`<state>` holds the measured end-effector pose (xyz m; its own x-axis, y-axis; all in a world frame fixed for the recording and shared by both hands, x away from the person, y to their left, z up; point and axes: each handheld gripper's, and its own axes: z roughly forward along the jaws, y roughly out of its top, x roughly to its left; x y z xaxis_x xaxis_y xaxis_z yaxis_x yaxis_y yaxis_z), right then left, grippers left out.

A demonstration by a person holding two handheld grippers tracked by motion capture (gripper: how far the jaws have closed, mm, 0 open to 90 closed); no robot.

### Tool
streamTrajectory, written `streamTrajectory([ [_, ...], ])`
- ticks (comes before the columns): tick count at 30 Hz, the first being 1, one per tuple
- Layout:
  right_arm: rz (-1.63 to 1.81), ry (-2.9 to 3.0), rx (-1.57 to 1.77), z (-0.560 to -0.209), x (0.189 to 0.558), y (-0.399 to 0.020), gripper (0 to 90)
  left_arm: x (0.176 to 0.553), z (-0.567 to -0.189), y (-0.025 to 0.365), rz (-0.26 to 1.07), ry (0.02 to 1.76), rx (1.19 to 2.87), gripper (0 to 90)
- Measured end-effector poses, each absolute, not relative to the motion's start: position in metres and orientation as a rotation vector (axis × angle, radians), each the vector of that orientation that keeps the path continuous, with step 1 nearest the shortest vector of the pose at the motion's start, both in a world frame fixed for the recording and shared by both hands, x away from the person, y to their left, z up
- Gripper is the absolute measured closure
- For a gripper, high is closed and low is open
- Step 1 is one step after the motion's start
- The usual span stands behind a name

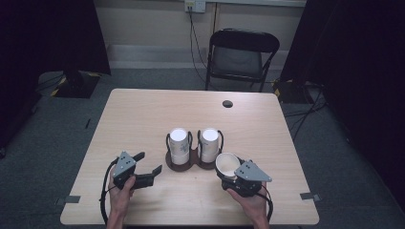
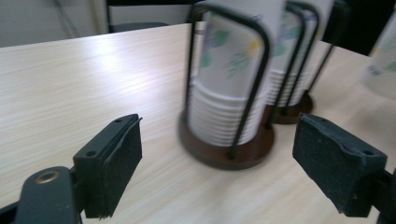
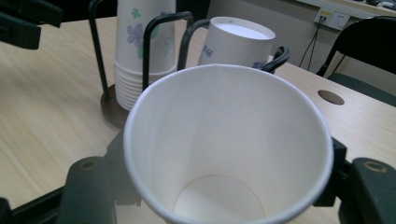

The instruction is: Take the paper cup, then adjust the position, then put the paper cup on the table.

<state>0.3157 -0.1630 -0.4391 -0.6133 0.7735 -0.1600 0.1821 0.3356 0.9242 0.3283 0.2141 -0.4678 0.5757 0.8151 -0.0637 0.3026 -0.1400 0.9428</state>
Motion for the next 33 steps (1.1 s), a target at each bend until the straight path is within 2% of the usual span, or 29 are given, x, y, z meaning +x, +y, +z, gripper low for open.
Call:
streamTrajectory([
  [8,1.276,1.976,0.878,-0.437,0.325,-0.172,30.9,0.324,-0.485,0.221,0.639,0.980,1.671,15.5],
  [11,1.282,1.969,0.904,-0.436,0.330,-0.176,30.7,0.319,-0.490,0.221,0.697,1.008,1.662,15.4],
  [14,1.278,1.960,0.938,-0.435,0.336,-0.180,30.6,0.315,-0.496,0.223,0.692,1.023,1.635,15.4],
  [33,1.285,1.890,1.040,-0.425,0.374,-0.191,30.6,0.307,-0.497,0.223,0.809,1.043,1.564,15.6],
])
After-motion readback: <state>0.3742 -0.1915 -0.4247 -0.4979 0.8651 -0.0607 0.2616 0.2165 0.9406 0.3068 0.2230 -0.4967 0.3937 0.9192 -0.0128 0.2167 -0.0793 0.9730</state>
